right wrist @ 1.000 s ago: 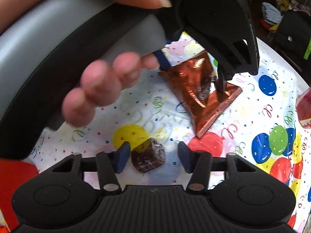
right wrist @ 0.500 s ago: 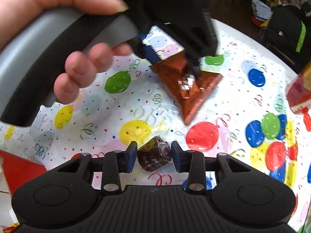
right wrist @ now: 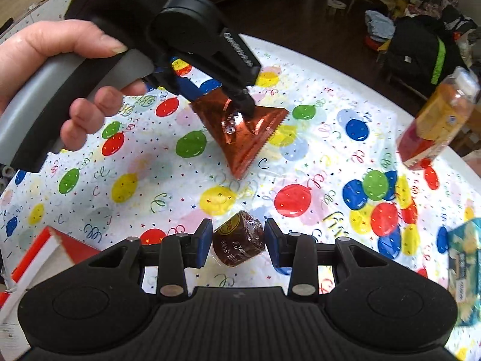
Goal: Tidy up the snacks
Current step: 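Grasp the red foil bag with the left gripper while the right grasps the brown candy, then carry the red foil bag and brown candy into the white box and open both grippers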
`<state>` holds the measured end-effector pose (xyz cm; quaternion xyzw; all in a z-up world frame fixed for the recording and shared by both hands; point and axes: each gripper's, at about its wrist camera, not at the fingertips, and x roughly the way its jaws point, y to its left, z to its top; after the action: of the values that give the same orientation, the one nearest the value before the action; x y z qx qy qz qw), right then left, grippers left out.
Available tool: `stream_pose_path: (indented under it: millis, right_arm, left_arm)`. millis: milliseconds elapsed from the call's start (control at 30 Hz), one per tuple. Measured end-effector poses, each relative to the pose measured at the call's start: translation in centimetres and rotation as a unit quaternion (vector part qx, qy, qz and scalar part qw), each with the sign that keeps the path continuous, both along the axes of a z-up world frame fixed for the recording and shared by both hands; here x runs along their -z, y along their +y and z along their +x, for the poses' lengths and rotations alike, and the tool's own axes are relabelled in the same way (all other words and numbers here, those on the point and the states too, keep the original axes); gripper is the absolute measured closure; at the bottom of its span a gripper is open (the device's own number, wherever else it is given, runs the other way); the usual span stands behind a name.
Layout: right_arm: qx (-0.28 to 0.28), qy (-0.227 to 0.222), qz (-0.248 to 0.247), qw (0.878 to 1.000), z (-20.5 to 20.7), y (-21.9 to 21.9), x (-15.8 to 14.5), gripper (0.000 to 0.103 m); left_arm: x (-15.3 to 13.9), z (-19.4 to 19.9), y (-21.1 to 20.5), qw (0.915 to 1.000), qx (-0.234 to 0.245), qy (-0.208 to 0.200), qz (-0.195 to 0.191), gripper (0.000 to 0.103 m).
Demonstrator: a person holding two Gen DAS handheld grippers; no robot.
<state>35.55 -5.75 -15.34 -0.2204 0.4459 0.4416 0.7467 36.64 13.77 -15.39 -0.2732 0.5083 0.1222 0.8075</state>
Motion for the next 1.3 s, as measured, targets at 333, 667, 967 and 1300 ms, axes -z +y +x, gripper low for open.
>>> stream_pose_path:
  millis: [333,667,967,1300]
  right_arm:
    - [0.039,-0.021,0.012,0.999,-3.8,-2.4,-4.3,0.066]
    - [0.069,-0.045,0.019,0.996,-8.8,-4.8,-7.1,0.066]
    - [0.100,-0.038,0.029,0.994,-13.0,-7.5,-7.5,0.066]
    - [0.132,-0.009,0.035,0.991,-16.3,-9.9,-5.4,0.066]
  left_arm:
    - [-4.5,-4.7,-0.4,0.9990,0.033,-0.029,0.011,0.053]
    - [-7.9,-10.0,-2.6,0.9941,0.094,-0.050,0.021,0.053]
    - [-9.2,-14.8,-5.7,0.9829,0.171,-0.056,0.036,0.053]
    - [-8.3,-19.0,-9.4,0.9569,0.275,-0.044,0.080,0.053]
